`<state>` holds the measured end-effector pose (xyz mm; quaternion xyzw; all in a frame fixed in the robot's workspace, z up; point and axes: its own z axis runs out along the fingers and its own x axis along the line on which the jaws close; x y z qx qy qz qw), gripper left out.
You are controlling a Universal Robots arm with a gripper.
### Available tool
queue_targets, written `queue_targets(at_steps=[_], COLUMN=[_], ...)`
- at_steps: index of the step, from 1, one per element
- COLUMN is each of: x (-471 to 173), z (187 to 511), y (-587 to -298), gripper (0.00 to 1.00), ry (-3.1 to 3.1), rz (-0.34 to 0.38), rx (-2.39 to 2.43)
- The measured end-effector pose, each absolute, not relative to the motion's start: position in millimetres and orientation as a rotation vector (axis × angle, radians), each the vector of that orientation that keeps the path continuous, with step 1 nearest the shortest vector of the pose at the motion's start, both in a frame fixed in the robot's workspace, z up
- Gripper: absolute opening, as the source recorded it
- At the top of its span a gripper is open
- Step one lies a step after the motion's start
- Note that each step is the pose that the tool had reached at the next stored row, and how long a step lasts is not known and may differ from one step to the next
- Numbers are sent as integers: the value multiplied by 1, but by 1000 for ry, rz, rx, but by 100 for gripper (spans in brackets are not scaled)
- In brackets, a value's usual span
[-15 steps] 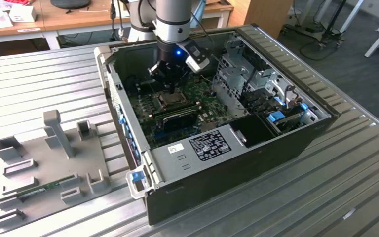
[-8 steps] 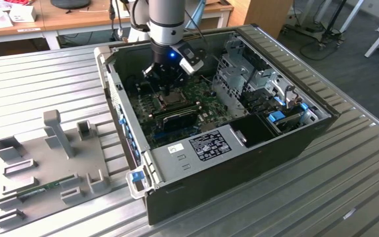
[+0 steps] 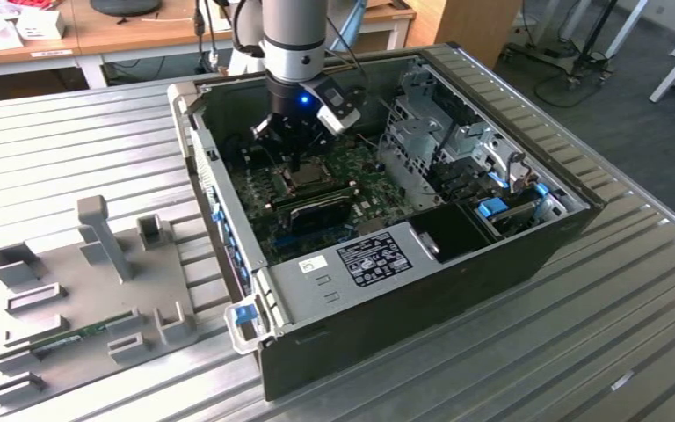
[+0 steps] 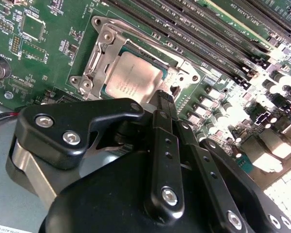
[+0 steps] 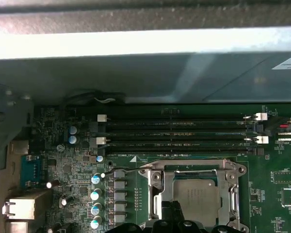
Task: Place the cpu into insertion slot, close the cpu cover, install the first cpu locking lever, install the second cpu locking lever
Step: 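Close the cpu cover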
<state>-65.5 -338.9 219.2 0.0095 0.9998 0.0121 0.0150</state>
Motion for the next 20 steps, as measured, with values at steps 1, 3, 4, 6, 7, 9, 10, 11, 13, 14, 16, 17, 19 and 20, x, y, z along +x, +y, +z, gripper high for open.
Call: queue_targets(at_steps=[1, 3, 4, 6, 7, 9, 10, 11, 13, 14, 16, 17, 19, 20], x=[-66, -66, -66, -67, -67, -67, -67, -67, -68, -68, -68, -68, -69, -69], z=[219, 219, 218, 217, 216, 214, 213, 213, 213, 213, 212, 212, 211, 211], y=[-339, -339, -339, -339, -339, -339, -339, -339, -339, -339, -339, -339, -339, -339], gripper=[10, 10, 10, 10, 10, 10, 10, 10, 10, 10, 10, 10, 10, 10], ry=[3111, 3111, 3111, 3111, 3111, 3111, 3111, 3111, 3111, 3111, 3111, 3111, 3111, 3111], rz=[38, 38, 38, 38, 38, 38, 38, 38, 37, 37, 37, 37, 36, 36], rx=[30, 30, 30, 30, 30, 30, 30, 30, 30, 30, 30, 30, 30, 30])
